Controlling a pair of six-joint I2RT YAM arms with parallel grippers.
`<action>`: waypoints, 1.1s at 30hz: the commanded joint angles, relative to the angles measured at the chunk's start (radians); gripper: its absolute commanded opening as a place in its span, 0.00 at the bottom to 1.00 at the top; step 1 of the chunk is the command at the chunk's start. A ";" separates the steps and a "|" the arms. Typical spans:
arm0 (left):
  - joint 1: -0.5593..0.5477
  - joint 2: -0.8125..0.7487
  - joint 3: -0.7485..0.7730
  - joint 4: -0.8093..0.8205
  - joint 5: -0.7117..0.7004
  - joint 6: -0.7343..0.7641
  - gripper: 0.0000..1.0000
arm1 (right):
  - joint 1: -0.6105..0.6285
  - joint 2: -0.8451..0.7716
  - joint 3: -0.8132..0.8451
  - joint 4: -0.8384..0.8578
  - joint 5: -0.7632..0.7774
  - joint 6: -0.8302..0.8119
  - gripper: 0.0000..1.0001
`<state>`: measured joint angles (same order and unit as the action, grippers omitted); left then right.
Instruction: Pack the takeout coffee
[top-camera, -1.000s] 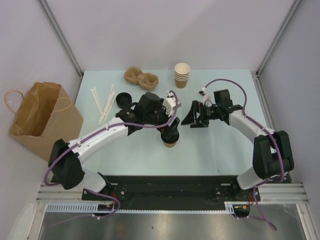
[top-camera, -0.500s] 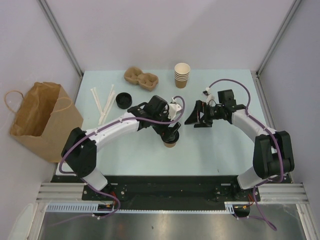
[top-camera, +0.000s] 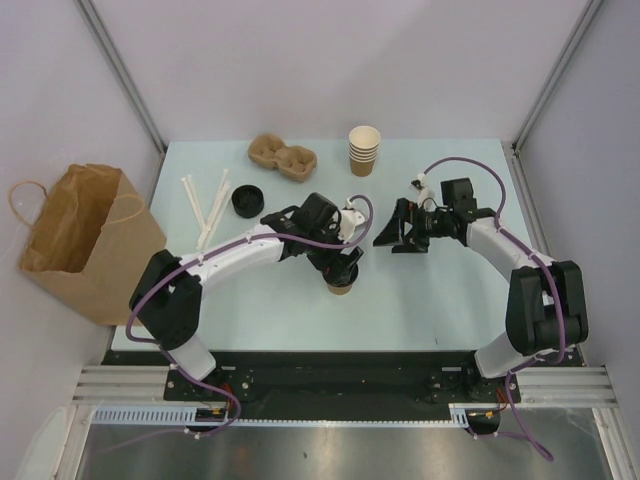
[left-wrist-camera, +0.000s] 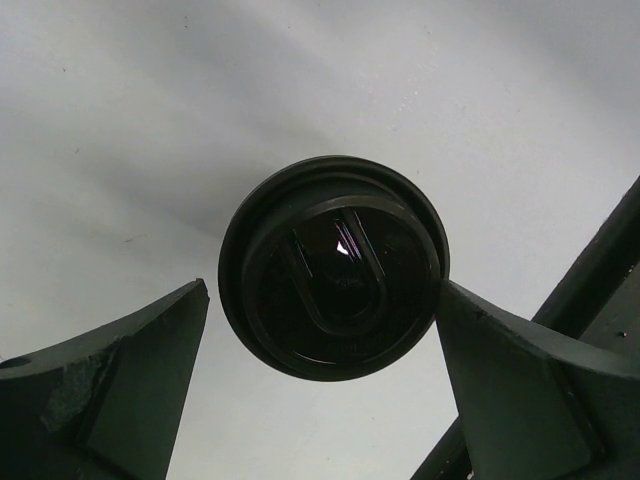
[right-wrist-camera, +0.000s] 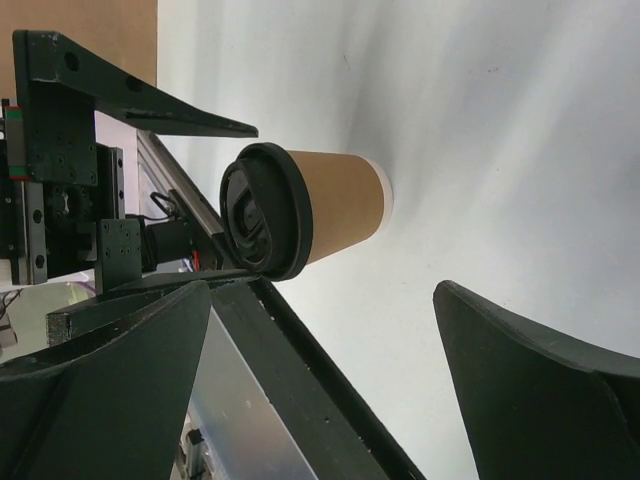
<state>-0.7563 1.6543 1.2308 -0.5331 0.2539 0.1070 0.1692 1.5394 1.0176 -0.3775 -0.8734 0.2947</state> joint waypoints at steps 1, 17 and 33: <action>0.005 0.010 0.007 0.035 0.005 0.025 0.99 | -0.008 0.014 0.044 0.009 -0.018 -0.012 1.00; 0.173 0.002 0.097 0.030 -0.048 0.052 0.61 | -0.023 0.050 0.094 0.015 -0.021 -0.020 1.00; 0.459 0.219 0.323 0.047 -0.085 0.112 0.60 | -0.025 0.131 0.205 -0.008 0.008 -0.046 1.00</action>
<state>-0.3191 1.8488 1.5059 -0.5179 0.1768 0.1963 0.1509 1.6562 1.1618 -0.3836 -0.8753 0.2764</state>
